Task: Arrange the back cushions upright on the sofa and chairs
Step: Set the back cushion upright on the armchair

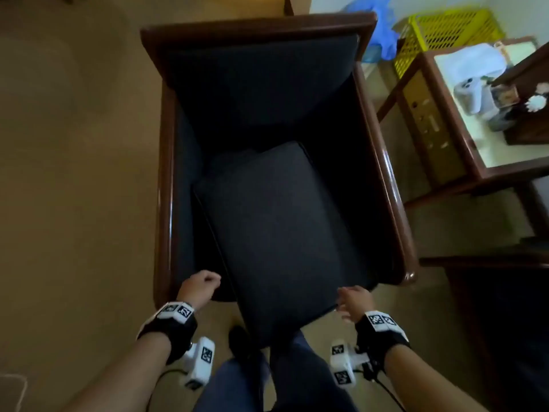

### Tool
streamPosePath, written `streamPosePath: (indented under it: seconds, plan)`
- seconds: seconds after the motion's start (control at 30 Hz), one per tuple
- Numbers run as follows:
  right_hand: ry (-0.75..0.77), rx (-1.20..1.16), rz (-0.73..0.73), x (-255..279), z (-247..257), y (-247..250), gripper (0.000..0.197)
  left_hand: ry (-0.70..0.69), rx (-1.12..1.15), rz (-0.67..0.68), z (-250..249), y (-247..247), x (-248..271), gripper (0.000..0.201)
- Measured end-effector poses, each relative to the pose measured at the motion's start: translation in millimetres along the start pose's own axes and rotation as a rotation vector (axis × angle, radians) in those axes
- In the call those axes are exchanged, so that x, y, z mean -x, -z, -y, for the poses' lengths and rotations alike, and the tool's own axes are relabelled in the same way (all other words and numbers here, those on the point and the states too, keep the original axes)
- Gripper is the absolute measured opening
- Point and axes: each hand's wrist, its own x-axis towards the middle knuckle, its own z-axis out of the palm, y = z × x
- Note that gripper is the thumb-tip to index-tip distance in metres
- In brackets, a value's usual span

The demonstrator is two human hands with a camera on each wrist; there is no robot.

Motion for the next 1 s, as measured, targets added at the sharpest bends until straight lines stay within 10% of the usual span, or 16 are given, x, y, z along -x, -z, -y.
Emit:
streamPosePath:
  seconds: [0.4,0.57,0.9,1.0]
  plan:
    - [-0.363,-0.106,-0.021,-113.2,-34.3,-37.5,0.107,0.247,0.386,-0.055,-19.7,-33.2,-136.5,0.124]
    - [-0.416,-0.319,-0.132,-82.1,-12.1,-50.0,0.072,0.229,0.567,0.014,-12.2,-40.6,-161.2,0.106]
    - [-0.415,-0.377,-0.155,-82.2,-16.3,-50.1,0.098,0.293,0.846,0.253,-17.1,-31.8,-157.0,0.092]
    - [-0.379,-0.363,-0.134,-64.6,-4.6,-43.1,0.066,0.243,0.843,0.226,-30.4,-23.5,-135.4,0.093]
